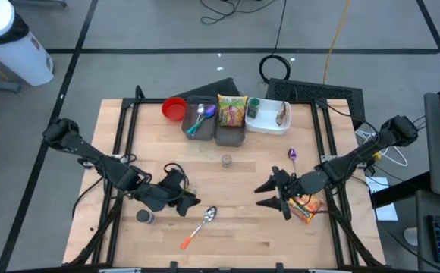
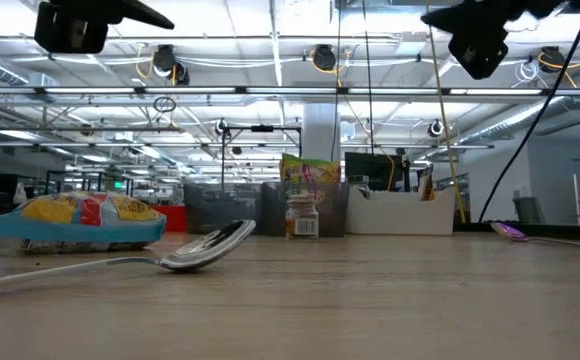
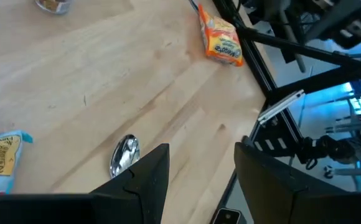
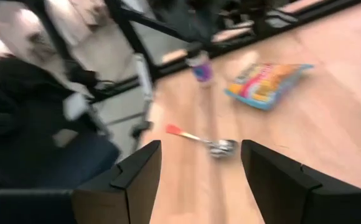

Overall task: Pick & Place Food Item
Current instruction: Put the orange noodle pack into the right black bin

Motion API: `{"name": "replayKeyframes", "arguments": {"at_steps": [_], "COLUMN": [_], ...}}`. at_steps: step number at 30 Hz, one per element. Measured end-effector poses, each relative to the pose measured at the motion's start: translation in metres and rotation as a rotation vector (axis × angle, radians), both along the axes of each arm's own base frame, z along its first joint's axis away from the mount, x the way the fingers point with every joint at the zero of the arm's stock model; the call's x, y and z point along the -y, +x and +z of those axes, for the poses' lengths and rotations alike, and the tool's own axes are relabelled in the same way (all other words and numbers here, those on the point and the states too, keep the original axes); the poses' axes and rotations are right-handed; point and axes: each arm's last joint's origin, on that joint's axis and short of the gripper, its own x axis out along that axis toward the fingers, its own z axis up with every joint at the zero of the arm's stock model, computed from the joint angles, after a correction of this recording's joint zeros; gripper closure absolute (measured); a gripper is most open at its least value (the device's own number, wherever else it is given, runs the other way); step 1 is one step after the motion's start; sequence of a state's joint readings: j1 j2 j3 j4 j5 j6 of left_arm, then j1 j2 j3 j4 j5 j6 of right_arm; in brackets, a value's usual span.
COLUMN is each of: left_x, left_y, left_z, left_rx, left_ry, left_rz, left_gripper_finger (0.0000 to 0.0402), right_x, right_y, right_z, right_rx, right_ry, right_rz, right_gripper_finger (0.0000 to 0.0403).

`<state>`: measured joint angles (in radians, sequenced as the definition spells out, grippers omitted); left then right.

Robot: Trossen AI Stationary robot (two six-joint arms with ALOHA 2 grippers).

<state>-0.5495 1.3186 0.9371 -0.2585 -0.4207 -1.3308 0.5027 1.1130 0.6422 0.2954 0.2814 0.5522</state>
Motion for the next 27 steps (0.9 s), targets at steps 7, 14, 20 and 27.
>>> {"name": "replayKeyframes", "arguments": {"at_steps": [7,14,20,27], "left_x": [0.000,-0.011,-0.022,-0.040], "left_y": [-0.004,-0.020,-0.021,-0.003], "left_z": [-0.004,-0.008,-0.008,-0.004], "left_rx": [-0.082,-0.243,-0.276,-0.185], "left_ry": [-0.048,-0.042,0.007,0.095], "left_rz": [-0.066,-0.045,-0.040,-0.081], "left_gripper_finger": [0.0213,0.0213,0.0213,0.0213], "right_x": [0.001,0.001,0.004,0.028], "right_y": [-0.001,-0.001,0.000,0.003], "right_z": [-0.002,-0.002,-0.005,-0.023], "right_rx": [-0.018,-0.017,-0.037,-0.262], "right_ry": [-0.017,-0.028,-0.072,-0.033], "right_rz": [-0.029,-0.026,-0.025,0.205], "right_gripper_finger": [0.0188,0.0188,0.0188,0.0188]}}
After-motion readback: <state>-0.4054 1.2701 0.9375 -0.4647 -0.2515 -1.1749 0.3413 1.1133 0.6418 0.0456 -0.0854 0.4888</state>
